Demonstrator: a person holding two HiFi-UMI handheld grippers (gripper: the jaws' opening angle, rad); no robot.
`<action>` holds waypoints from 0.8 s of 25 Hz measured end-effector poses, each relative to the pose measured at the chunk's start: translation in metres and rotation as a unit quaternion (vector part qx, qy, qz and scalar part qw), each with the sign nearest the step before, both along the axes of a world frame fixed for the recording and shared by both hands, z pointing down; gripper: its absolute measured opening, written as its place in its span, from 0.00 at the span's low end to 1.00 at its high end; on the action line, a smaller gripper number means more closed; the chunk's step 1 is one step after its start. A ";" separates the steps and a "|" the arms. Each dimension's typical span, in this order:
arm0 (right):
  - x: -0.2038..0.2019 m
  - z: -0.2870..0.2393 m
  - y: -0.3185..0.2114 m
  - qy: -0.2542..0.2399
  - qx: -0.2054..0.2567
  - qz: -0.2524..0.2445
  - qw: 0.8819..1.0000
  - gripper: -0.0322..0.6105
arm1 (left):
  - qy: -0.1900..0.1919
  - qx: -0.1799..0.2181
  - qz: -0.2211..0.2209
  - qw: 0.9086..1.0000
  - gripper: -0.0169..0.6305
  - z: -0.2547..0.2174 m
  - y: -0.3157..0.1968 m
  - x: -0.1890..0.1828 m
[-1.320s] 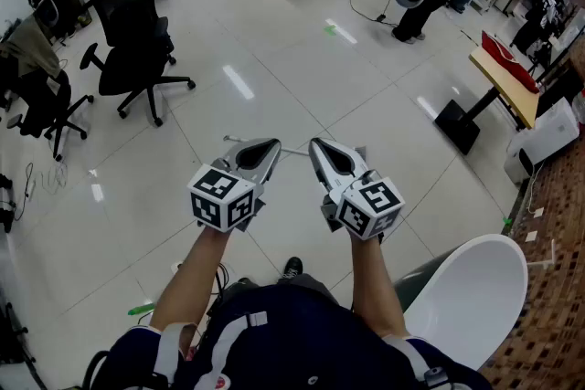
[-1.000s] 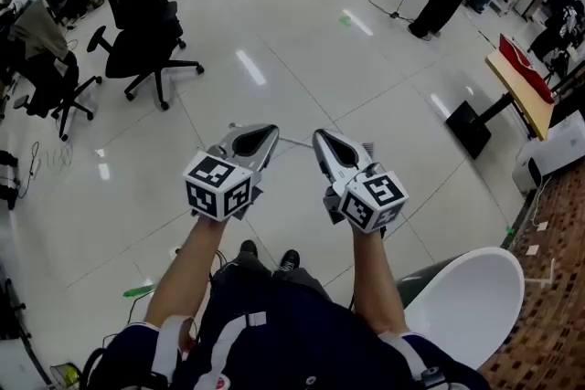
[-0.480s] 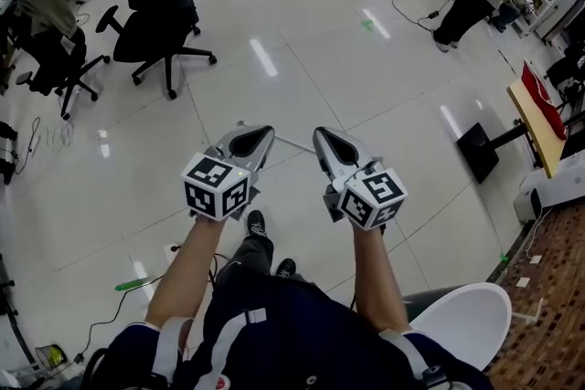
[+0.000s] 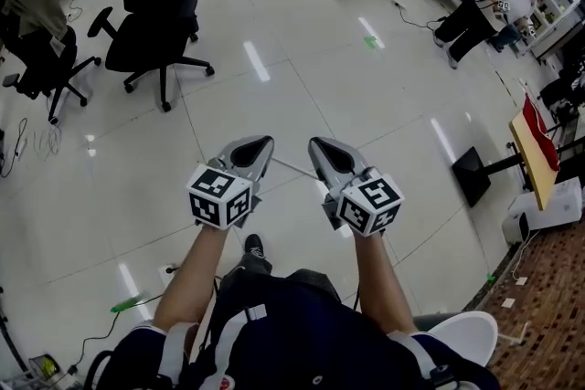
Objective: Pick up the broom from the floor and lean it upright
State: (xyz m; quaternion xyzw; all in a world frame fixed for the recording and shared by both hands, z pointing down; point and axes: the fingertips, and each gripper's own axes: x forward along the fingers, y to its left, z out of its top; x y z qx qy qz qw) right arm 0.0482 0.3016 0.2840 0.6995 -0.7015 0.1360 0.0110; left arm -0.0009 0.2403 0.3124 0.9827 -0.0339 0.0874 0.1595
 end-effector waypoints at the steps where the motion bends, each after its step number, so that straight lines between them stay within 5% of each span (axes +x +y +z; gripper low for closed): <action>1: 0.003 0.001 -0.008 0.001 -0.002 0.000 1.000 0.05 | -0.002 -0.003 0.000 1.000 0.03 0.004 -0.008 0.003; 11: 0.037 0.038 -0.069 -0.026 -0.023 -0.039 0.999 0.05 | -0.024 -0.018 -0.016 0.999 0.03 0.036 -0.057 0.038; 20: 0.093 0.093 -0.130 -0.056 -0.018 -0.119 0.991 0.05 | -0.050 -0.001 -0.093 0.994 0.03 0.085 -0.113 0.079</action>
